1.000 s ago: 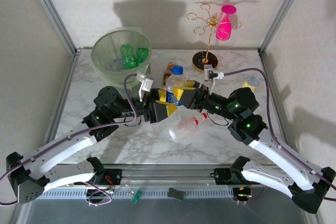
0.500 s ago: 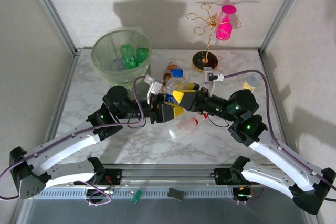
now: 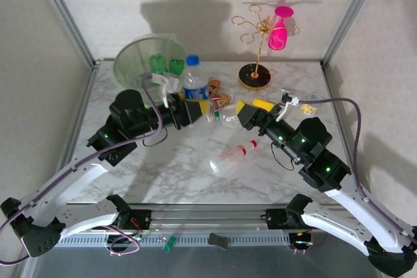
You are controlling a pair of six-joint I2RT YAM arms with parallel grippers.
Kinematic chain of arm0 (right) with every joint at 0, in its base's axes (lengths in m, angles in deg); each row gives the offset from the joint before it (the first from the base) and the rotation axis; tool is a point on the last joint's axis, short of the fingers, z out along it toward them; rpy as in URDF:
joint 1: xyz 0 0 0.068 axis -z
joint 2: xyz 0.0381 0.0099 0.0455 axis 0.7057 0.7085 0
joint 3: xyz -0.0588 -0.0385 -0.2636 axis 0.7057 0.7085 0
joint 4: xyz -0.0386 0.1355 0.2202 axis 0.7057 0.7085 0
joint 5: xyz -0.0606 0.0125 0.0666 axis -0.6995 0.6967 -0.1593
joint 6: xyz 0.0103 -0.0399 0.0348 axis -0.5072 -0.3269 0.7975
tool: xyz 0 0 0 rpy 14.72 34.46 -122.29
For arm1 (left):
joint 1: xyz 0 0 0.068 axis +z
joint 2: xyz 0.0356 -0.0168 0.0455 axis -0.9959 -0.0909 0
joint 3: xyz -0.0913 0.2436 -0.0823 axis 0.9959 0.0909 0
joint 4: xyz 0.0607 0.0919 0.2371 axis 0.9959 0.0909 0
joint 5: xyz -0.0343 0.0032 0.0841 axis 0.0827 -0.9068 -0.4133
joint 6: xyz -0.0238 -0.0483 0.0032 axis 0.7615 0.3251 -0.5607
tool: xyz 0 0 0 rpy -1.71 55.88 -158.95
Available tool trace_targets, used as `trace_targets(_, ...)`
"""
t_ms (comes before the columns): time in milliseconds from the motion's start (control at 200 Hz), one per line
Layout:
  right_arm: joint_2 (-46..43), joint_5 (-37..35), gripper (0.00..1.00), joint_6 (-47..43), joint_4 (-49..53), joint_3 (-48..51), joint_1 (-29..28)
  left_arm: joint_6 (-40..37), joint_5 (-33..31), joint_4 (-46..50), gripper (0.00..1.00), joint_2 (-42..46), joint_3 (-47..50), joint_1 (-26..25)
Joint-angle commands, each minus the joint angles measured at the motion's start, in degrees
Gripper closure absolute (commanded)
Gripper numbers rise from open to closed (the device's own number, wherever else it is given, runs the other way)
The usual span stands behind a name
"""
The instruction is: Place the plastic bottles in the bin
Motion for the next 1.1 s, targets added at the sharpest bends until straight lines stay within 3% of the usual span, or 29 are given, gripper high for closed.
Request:
trace_targets(0,-0.8,-10.2,0.11,-1.5,5.6,-1.4,0.3,0.9,-8.9,6.2,0.86,-0.7,-5.1,4.0)
trace_targets(60,-0.2,-11.0,0.11,-1.8,6.4,-1.3,0.3,1.0,-13.1,9.4,0.89,-2.5,-8.3,4.9)
trace_targets(125,0.8,-11.4,0.11,-2.0,7.0,-1.4,0.3,2.3,-18.6,14.0,1.00,-5.1,-12.8,5.9)
trace_targets(235,2.8,-11.7,0.11,-2.0,8.0,-2.0,0.2,8.7,-28.4,20.1,1.00,-9.2,-18.0,8.6)
trace_targets(391,3.9,-12.2,0.11,-2.1,8.5,-1.8,0.3,17.3,-33.9,26.6,1.00,-15.1,-23.5,12.1)
trace_targets(626,3.2,-13.4,0.11,-2.5,9.5,-0.9,0.3,21.1,-37.0,32.7,0.98,-21.8,-26.6,16.0)
trace_targets(781,2.4,-14.0,0.11,-2.6,9.6,0.0,0.3,22.3,-36.7,32.8,0.97,-24.2,-25.3,19.5)
trace_targets(991,2.5,-14.5,0.10,-2.8,9.8,0.2,0.3,24.6,-35.7,29.8,0.93,-23.9,-19.7,19.6)
trace_targets(1036,2.5,-14.5,0.10,-2.9,9.8,0.1,0.3,25.0,-35.8,29.9,0.88,-24.0,-18.9,19.7)
trace_targets(1096,2.6,-14.6,0.10,-3.1,9.7,-0.1,0.3,25.4,-35.8,30.3,0.73,-24.3,-18.6,19.7)
